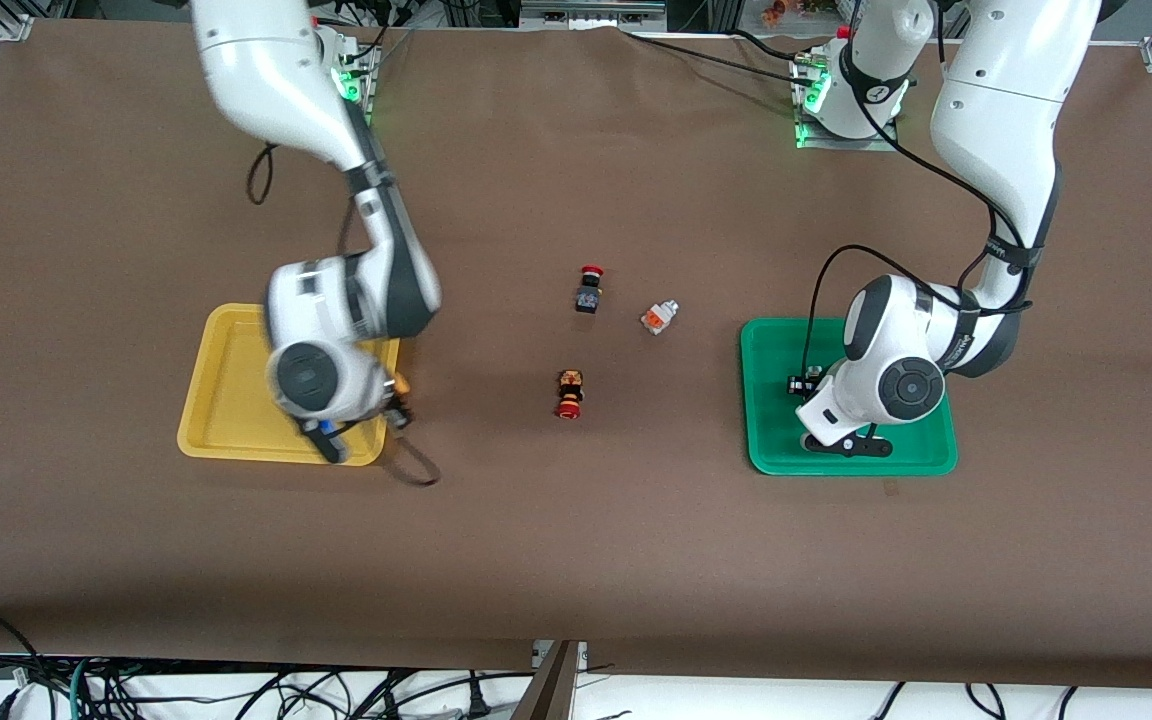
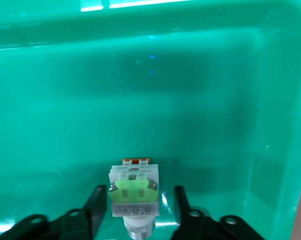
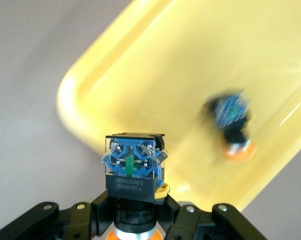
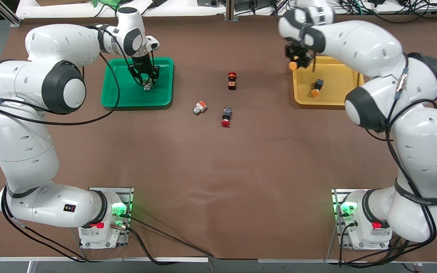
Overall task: Place green and yellow buttons in trays
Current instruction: 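Lower the black switch into the yellow tray while the left gripper places the white switch, then withdraw the right gripper while the left gripper grasps the orange-white switch, then place the orange-white switch in the green tray with the left gripper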
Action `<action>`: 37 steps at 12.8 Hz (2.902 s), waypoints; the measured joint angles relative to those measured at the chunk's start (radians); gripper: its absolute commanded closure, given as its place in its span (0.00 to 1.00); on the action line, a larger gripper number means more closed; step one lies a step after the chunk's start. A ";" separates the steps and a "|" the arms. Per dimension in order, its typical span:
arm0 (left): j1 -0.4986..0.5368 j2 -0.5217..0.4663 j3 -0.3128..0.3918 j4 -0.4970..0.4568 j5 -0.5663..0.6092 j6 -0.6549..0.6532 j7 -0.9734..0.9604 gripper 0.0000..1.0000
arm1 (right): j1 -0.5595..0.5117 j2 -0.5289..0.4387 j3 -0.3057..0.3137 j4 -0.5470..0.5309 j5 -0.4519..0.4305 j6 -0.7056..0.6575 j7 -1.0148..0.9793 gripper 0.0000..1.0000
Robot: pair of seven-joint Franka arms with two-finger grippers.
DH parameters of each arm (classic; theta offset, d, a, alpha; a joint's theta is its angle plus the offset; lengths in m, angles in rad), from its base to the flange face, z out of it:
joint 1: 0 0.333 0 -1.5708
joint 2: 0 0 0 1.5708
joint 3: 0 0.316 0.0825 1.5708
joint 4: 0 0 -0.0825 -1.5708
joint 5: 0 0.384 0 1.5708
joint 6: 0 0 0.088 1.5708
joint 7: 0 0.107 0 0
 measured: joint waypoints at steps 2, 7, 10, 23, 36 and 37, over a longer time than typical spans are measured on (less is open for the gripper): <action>-0.001 -0.042 -0.020 0.012 -0.002 -0.051 -0.020 0.00 | -0.108 0.003 0.002 -0.002 0.000 -0.044 -0.147 1.00; -0.043 -0.128 -0.237 0.011 -0.008 -0.097 -0.556 0.00 | -0.165 0.015 0.001 -0.097 -0.066 -0.061 -0.382 0.85; -0.162 -0.090 -0.249 -0.015 -0.007 -0.030 -0.834 0.00 | -0.163 0.015 0.001 -0.129 -0.078 -0.062 -0.410 0.00; -0.205 -0.052 -0.249 -0.253 -0.006 0.352 -1.051 0.65 | -0.163 -0.389 -0.129 0.014 -0.123 -0.301 -0.671 0.00; 0.150 -0.206 -0.221 -0.102 0.139 -0.137 -0.432 0.71 | -0.545 -0.651 0.247 -0.137 -0.258 -0.375 -1.024 0.00; 0.211 -0.196 -0.220 -0.105 0.164 -0.137 -0.312 0.71 | -0.607 -0.670 0.332 -0.154 -0.270 -0.374 -1.024 0.00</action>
